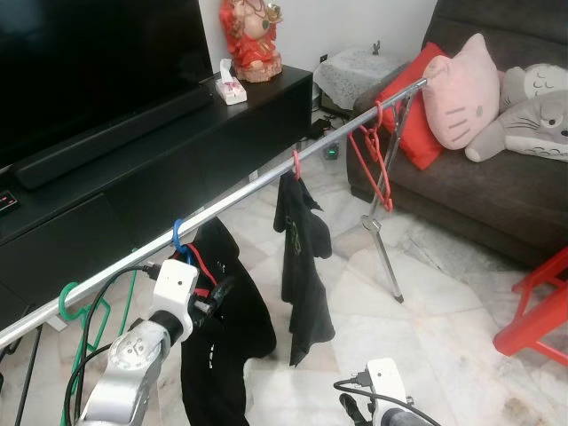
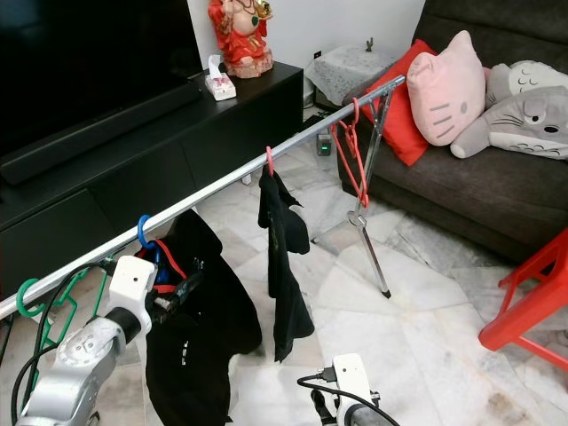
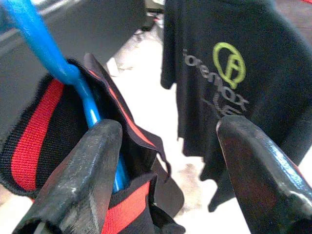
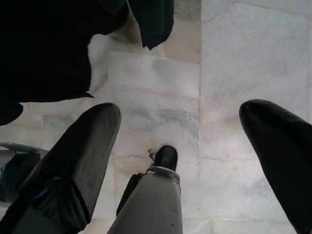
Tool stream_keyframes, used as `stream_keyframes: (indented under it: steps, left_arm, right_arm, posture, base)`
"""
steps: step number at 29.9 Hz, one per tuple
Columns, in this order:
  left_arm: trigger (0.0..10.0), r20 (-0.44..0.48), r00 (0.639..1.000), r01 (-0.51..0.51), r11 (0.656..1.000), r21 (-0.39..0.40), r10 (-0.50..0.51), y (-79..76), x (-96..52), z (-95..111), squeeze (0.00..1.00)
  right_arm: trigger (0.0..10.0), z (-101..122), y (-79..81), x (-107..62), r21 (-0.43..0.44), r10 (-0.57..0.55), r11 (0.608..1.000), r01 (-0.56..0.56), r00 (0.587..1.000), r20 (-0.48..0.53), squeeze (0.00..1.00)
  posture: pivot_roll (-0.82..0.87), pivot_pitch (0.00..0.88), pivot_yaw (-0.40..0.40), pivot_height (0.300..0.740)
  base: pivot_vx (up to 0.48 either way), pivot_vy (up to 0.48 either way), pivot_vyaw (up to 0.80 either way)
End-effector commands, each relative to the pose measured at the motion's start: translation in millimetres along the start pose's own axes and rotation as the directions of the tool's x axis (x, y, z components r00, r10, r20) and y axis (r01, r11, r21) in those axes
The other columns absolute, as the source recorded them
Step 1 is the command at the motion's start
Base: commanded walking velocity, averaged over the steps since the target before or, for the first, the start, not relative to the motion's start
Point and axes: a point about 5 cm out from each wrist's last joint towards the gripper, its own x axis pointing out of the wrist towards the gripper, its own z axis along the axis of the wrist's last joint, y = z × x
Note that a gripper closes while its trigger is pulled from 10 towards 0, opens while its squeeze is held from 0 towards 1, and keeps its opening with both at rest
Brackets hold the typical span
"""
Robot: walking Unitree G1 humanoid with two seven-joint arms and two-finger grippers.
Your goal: Hang hanger
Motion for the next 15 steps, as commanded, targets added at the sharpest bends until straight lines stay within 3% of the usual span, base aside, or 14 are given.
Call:
stream_keyframes:
  steps: [1, 8, 15]
  left_arm:
    - [10.0, 0.003, 0.999, -0.050, 0.998, 0.042, 0.050, 6.2, 3.5, 0.2, 0.00]
    - [10.0, 0.033, 0.992, -0.121, 0.987, 0.102, 0.118, 17.0, 4.0, 3.7, 0.00]
    - [10.0, 0.073, 0.984, -0.171, 0.981, 0.094, 0.164, 27.9, -0.8, 8.4, 0.00]
  right_arm:
    - [10.0, -0.1, 2.1, 0.4, 0.010, 0.000, 1.000, 0.000, 1.000, -0.003, 0.00]
    - [10.0, -0.5, 2.4, 0.4, 0.010, 0.001, 1.000, -0.001, 1.000, -0.005, 0.00]
    - [10.0, -1.0, 2.1, 0.3, 0.007, 0.001, 1.000, -0.001, 1.000, -0.005, 0.00]
  posture:
    - [-0.12, 0.000, 0.065, 0.740]
    - [-0.12, 0.000, 0.065, 0.740]
    - [-0.12, 0.000, 0.064, 0.740]
  base:
    - [0.000, 0.000, 0.00]
    - [0.000, 0.000, 0.00]
    - [0.000, 0.000, 0.00]
